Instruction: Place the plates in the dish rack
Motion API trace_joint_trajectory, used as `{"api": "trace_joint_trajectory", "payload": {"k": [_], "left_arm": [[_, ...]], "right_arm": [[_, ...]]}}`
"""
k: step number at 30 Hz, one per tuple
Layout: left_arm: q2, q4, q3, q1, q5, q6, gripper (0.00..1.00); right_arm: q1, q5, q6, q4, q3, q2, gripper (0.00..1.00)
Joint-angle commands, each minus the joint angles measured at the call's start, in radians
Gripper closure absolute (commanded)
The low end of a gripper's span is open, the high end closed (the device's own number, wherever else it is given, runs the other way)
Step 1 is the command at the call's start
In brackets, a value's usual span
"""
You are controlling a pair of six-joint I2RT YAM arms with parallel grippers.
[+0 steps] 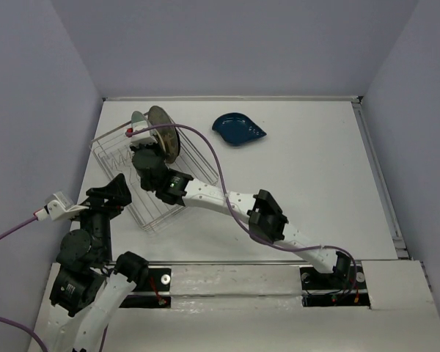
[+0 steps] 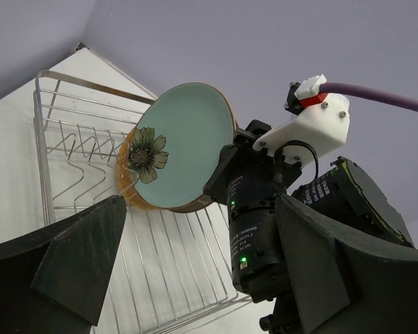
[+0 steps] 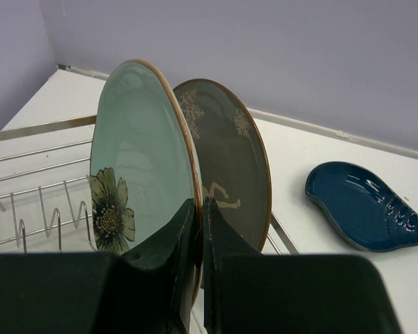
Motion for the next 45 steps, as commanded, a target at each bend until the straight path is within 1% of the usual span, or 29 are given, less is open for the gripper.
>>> {"api": "trace_joint_trajectory", "payload": {"k": [1, 4, 8, 11, 12, 13, 14, 15, 16, 19, 20, 22, 24, 25, 26, 28, 29, 30, 31, 32, 34, 35, 36, 37, 39, 41, 42, 44, 45], "left_arm": [[-0.006, 0.025, 0.024, -0.004, -0.017, -0.007, 0.01], [-0.006, 0.025, 0.024, -0.004, -0.017, -0.007, 0.01], [-0.009, 0.023, 0.024, -0.004, -0.017, -0.007, 0.01], [-0.006, 0.023, 0.024, -0.004, -0.016, -0.005, 0.01], [-0.007, 0.023, 0.024, -0.005, -0.017, -0.005, 0.01], [-0.007, 0.023, 0.024, -0.005, -0.017, -0.005, 0.01], [-0.006, 0.022, 0.024, -0.007, -0.017, -0.005, 0.01], [-0.006, 0.022, 0.024, -0.005, -0.019, -0.005, 0.01], [-0.004, 0.023, 0.024, -0.005, -0.019, -0.005, 0.01], [-0.006, 0.022, 0.024, -0.005, -0.019, -0.005, 0.01], [-0.004, 0.022, 0.024, -0.005, -0.017, -0.005, 0.01], [-0.004, 0.023, 0.024, -0.007, -0.019, -0.005, 0.01], [-0.004, 0.023, 0.024, -0.007, -0.017, -0.004, 0.01], [-0.004, 0.022, 0.024, -0.007, -0.017, -0.004, 0.01], [-0.003, 0.022, 0.024, -0.008, -0.017, -0.004, 0.01], [-0.003, 0.020, 0.024, -0.007, -0.017, -0.004, 0.01], [0.000, 0.020, 0.022, -0.008, -0.017, -0.004, 0.01], [-0.001, 0.019, 0.022, -0.007, -0.013, -0.004, 0.01], [0.000, 0.019, 0.022, -0.008, -0.011, -0.002, 0.01], [0.002, 0.019, 0.021, -0.008, -0.005, -0.002, 0.01], [0.002, 0.017, 0.019, -0.008, -0.004, -0.001, 0.01], [0.002, 0.019, 0.019, -0.008, -0.002, -0.001, 0.01], [0.003, 0.020, 0.018, -0.010, 0.003, 0.001, 0.01], [0.006, 0.020, 0.018, -0.011, 0.009, 0.001, 0.01], [0.008, 0.022, 0.016, -0.013, 0.015, 0.005, 0.01], [0.016, 0.022, 0.015, -0.015, 0.019, 0.007, 0.01], [0.019, 0.023, 0.015, -0.016, 0.024, 0.008, 0.01], [0.023, 0.025, 0.013, -0.016, 0.030, 0.008, 0.01], [0.026, 0.026, 0.012, -0.016, 0.032, 0.010, 0.01]], "right_arm": [[0.016, 0.049, -0.014, 0.145, 0.022, -0.009, 0.93], [0.016, 0.047, 0.000, 0.143, 0.014, -0.006, 0.93], [0.016, 0.026, 0.063, 0.137, -0.026, -0.012, 0.93], [0.016, 0.009, 0.087, 0.128, -0.024, 0.000, 0.93], [0.016, 0.001, 0.109, 0.119, -0.027, 0.000, 0.91], [0.016, -0.012, 0.109, 0.116, -0.032, -0.003, 0.91], [0.016, -0.038, 0.133, 0.111, -0.040, -0.014, 0.81], [0.016, -0.048, 0.150, 0.096, -0.046, -0.020, 0.75], [0.016, -0.060, 0.166, 0.091, -0.052, -0.029, 0.67], [0.016, -0.098, 0.213, 0.079, -0.101, -0.073, 0.57], [0.016, -0.104, 0.222, 0.079, -0.116, -0.086, 0.52], [0.016, -0.126, 0.242, 0.076, -0.161, -0.113, 0.50], [0.007, -0.149, 0.277, 0.068, -0.210, -0.176, 0.50], [0.007, -0.161, 0.284, 0.063, -0.230, -0.176, 0.50], [0.007, -0.176, 0.291, 0.059, -0.250, -0.222, 0.50], [-0.013, -0.238, 0.336, 0.028, -0.335, -0.282, 0.50], [-0.022, -0.271, 0.400, 0.008, -0.369, -0.355, 0.49], [-0.034, -0.342, 0.437, -0.008, -0.412, -0.397, 0.49], [-0.072, -0.392, 0.477, -0.027, -0.519, -0.443, 0.49], [-0.099, -0.519, 0.582, -0.035, -0.581, -0.540, 0.49], [-0.163, -0.638, 0.697, -0.029, -0.716, -0.638, 0.50], [-0.233, -0.682, 0.739, -0.018, -0.844, -0.679, 0.50], [-0.270, -0.742, 0.796, -0.006, -0.901, -0.746, 0.50], [-0.341, -0.747, 0.827, -0.004, -1.007, -0.774, 0.50], [-0.416, -0.762, 0.834, -0.004, -1.093, -0.819, 0.50], [-0.500, -0.839, 0.815, -0.009, -1.159, -0.859, 0.50], [-0.595, -0.926, 0.787, -0.016, -1.185, -0.862, 0.50], [-0.697, -1.050, 0.727, -0.071, -1.166, -0.828, 0.49], [-0.744, -1.128, 0.662, -0.091, -1.146, -0.807, 0.49]]}}
